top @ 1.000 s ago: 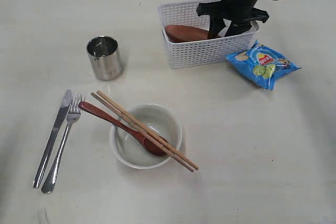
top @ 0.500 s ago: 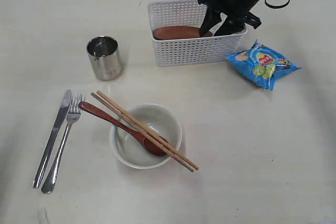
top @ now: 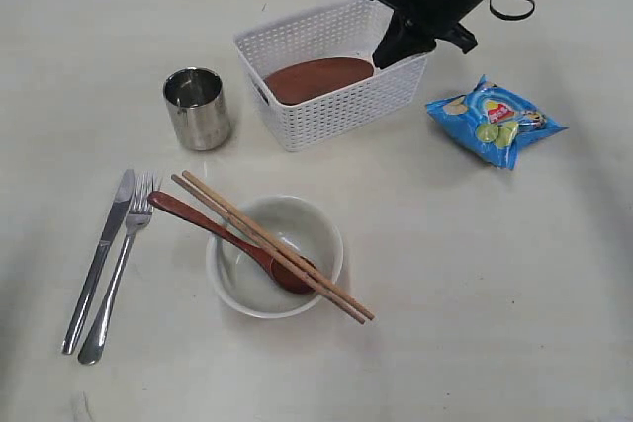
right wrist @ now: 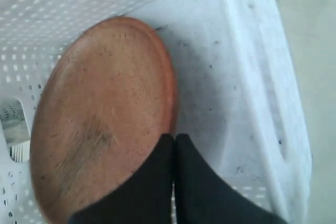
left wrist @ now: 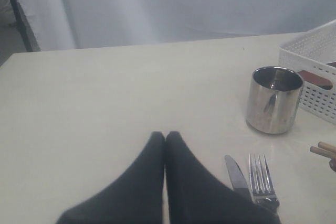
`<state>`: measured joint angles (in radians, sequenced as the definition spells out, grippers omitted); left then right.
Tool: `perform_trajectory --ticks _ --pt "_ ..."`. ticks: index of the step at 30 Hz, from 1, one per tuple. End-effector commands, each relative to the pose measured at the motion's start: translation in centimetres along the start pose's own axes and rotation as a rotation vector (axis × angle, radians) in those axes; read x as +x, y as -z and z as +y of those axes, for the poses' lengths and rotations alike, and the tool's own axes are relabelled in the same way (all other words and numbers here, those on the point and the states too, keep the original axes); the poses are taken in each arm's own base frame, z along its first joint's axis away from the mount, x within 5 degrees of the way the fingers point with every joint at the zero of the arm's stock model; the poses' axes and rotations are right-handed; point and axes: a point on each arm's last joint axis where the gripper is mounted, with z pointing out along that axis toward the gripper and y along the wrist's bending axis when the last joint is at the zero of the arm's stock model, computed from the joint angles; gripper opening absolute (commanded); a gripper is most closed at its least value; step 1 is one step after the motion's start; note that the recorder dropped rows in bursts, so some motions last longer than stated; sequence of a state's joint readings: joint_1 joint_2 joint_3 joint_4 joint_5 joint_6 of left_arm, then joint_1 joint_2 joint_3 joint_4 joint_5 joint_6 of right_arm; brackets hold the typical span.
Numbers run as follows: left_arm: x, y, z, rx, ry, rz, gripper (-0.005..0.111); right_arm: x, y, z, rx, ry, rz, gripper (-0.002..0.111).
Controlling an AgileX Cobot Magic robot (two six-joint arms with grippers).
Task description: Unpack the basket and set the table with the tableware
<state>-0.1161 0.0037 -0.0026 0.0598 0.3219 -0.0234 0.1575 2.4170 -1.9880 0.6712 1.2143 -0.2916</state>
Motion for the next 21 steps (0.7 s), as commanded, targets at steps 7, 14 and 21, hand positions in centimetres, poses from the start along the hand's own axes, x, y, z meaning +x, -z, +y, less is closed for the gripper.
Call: perform_trajectory --ticks 7,14,21 --pt "0.1 0.0 0.0 0.0 0.007 -0.003 0.0 0.0 3.6 2.2 0.012 0.09 -0.064 0.001" --pt "0.1 0.0 0.0 0.0 0.007 -0.003 0.0 -0.1 4.0 3.1 0.144 0.074 -0.053 0.046" --pt "0.1 0.0 0.0 0.0 0.007 -0.003 0.0 -1.6 5.5 8.9 0.381 0.232 -0.165 0.046"
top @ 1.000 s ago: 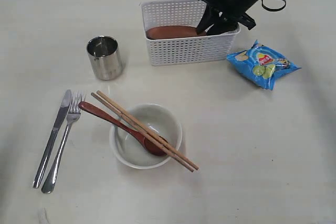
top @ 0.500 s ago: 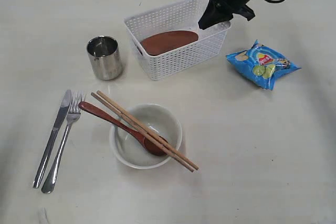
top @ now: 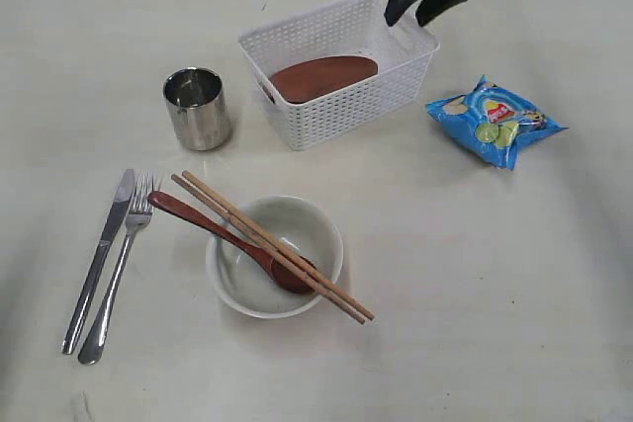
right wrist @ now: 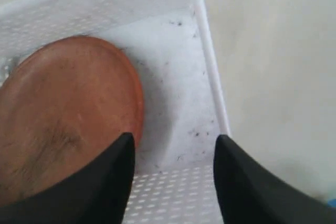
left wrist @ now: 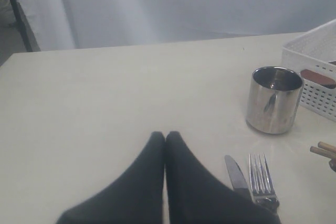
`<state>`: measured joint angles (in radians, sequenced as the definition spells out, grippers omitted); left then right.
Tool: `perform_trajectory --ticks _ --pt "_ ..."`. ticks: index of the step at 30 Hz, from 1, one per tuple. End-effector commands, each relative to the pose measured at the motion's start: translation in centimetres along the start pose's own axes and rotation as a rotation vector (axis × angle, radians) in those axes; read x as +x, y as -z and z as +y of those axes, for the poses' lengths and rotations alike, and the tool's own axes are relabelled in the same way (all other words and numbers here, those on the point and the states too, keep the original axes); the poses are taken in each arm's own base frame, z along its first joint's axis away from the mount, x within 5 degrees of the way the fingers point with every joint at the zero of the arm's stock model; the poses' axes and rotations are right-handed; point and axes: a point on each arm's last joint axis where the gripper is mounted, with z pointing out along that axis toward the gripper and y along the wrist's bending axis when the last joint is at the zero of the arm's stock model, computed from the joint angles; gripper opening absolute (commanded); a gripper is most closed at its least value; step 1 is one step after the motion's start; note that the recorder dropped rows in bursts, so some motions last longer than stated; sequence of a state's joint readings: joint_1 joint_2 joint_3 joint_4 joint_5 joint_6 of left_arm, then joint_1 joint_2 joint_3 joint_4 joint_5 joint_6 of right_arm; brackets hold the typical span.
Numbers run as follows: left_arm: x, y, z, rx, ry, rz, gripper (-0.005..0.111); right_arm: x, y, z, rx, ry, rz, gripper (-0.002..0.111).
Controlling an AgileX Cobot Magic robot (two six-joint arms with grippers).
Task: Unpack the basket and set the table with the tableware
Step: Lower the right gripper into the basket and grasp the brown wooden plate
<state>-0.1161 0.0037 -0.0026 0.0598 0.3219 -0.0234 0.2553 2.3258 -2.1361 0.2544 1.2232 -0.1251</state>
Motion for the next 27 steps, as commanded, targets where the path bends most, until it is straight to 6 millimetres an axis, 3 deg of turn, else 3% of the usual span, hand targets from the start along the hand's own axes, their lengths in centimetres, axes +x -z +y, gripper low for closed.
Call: perform_trajectory --ticks 1,5,10,16,21,27 --pt "0.1 0.0 0.0 0.0 0.007 -0.003 0.0 -1.3 2.3 3.7 -0.01 0.06 -0.093 0.046" --pt "0.1 0.0 0.0 0.0 0.007 -0.003 0.0 -1.1 1.4 5.6 -0.05 0.091 -0.077 0.046" --pt "0.1 0.0 0.0 0.0 0.007 -0.003 0.0 0.0 0.5 5.8 -0.001 0.081 -0.016 0.046" --pt "0.1 0.0 0.0 0.0 0.007 -0.003 0.0 2.5 1.7 5.8 0.07 0.104 0.047 0.046" --pt "0.1 0.0 0.0 0.0 0.007 -0.003 0.0 2.4 0.7 4.2 0.065 0.063 0.068 0.046" --pt "0.1 0.0 0.0 0.0 0.007 -0.003 0.0 1.2 -1.9 4.0 0.016 0.063 0.072 0.046"
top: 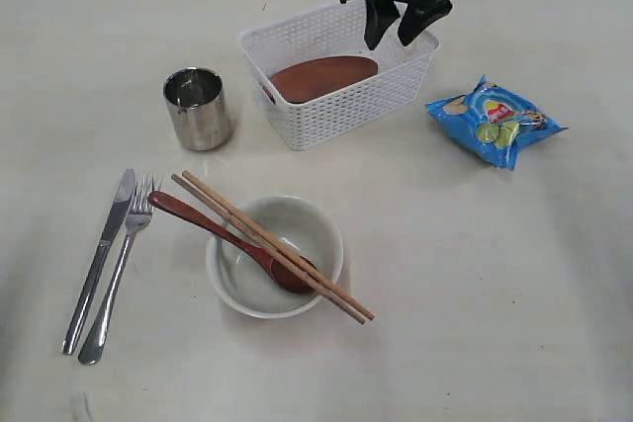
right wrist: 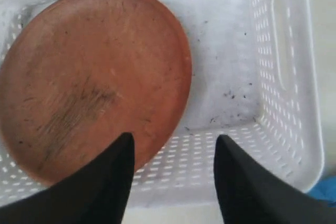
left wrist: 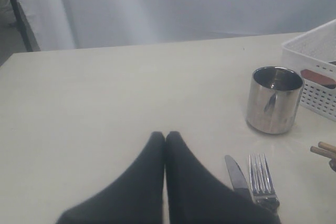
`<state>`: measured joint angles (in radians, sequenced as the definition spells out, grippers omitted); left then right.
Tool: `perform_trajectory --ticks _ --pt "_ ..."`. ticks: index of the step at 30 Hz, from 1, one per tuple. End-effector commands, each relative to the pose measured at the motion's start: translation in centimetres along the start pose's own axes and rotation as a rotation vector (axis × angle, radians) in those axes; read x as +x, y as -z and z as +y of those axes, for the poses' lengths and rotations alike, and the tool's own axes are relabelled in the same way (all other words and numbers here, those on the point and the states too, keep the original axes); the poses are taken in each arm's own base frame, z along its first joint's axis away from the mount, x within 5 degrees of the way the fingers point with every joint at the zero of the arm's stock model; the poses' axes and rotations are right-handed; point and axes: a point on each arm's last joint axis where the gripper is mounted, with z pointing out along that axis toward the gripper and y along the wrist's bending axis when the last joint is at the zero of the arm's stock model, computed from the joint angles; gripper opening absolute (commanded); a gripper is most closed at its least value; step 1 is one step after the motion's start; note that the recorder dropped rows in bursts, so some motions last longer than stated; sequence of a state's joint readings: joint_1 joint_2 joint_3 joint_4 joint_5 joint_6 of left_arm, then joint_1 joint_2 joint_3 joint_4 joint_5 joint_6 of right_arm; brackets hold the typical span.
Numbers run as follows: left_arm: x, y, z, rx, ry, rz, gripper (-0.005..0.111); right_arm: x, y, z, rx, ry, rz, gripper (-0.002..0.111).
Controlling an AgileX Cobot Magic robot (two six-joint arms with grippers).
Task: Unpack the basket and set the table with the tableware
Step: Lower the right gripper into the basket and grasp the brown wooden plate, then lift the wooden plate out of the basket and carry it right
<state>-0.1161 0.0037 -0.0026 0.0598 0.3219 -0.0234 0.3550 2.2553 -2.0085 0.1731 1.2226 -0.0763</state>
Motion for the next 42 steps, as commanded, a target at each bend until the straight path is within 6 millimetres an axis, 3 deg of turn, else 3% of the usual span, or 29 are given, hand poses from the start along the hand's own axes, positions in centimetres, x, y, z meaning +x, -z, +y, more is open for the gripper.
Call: perform_trajectory --ticks 1,9,16,24,40,42 --pt "0.1 0.0 0.0 0.0 0.007 -0.003 0.0 -1.2 -1.6 -0.1 -0.036 0.002 -0.014 0.046" --pt "0.1 0.0 0.0 0.0 0.007 -0.003 0.0 -3.3 -2.5 -0.7 0.007 -0.027 -0.075 0.046" --pt "0.1 0.0 0.0 0.0 0.007 -0.003 0.0 -3.1 -2.8 -0.5 -0.007 -0.048 -0.06 0.046" --pt "0.1 0.0 0.0 0.0 0.007 -0.003 0.0 -1.3 -4.2 -0.9 -0.002 -0.054 0.029 0.046" --pt "0.1 0.0 0.0 0.0 0.007 -0.003 0.0 -1.3 -5.7 0.0 -0.123 -0.067 0.051 0.046" --pt "0.1 0.0 0.0 0.0 0.007 -0.003 0.0 -1.3 -5.7 0.0 -0.123 -0.065 0.051 0.041"
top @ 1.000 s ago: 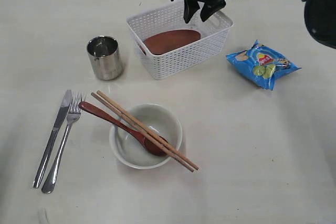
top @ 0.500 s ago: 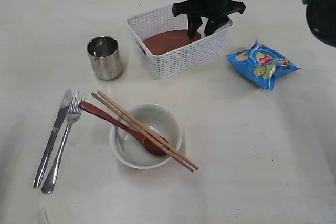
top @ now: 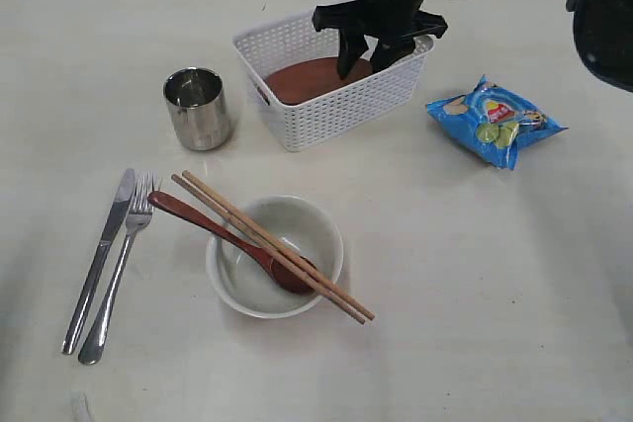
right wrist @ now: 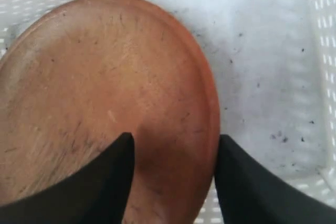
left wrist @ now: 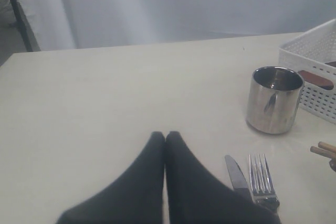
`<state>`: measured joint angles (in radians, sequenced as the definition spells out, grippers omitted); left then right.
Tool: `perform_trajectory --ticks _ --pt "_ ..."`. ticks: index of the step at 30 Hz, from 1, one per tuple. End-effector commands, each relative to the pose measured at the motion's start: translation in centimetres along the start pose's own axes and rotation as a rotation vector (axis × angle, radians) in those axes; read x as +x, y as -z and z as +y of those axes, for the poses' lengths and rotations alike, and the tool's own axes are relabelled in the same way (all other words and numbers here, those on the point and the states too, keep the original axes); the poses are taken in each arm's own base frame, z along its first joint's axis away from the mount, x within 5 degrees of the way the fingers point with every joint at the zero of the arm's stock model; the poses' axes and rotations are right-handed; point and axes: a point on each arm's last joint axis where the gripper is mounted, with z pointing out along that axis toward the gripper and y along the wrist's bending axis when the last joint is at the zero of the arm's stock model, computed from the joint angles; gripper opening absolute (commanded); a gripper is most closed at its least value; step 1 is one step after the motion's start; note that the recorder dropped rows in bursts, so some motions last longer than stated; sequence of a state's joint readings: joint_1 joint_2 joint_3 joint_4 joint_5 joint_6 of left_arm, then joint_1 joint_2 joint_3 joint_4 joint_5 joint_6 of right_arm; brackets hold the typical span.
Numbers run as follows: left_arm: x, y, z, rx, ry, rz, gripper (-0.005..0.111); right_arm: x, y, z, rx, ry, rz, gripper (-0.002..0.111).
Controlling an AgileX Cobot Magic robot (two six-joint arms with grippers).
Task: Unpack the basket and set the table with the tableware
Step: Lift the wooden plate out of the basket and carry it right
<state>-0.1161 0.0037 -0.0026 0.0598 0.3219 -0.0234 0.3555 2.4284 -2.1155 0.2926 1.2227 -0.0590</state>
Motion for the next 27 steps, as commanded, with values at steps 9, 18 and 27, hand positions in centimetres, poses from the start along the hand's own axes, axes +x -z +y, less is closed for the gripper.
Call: perform_trajectory --ticks 9,18,27 --pt "0.1 0.0 0.0 0.0 0.007 -0.003 0.0 -0.1 1.1 0.0 0.007 0.051 -0.023 0.0" --pt "0.1 0.0 0.0 0.0 0.007 -0.003 0.0 -1.8 8.4 -0.2 0.254 0.075 -0.3 0.0" --pt "0.1 0.0 0.0 0.0 0.007 -0.003 0.0 -3.0 14.5 0.6 0.347 0.064 -0.477 0.0"
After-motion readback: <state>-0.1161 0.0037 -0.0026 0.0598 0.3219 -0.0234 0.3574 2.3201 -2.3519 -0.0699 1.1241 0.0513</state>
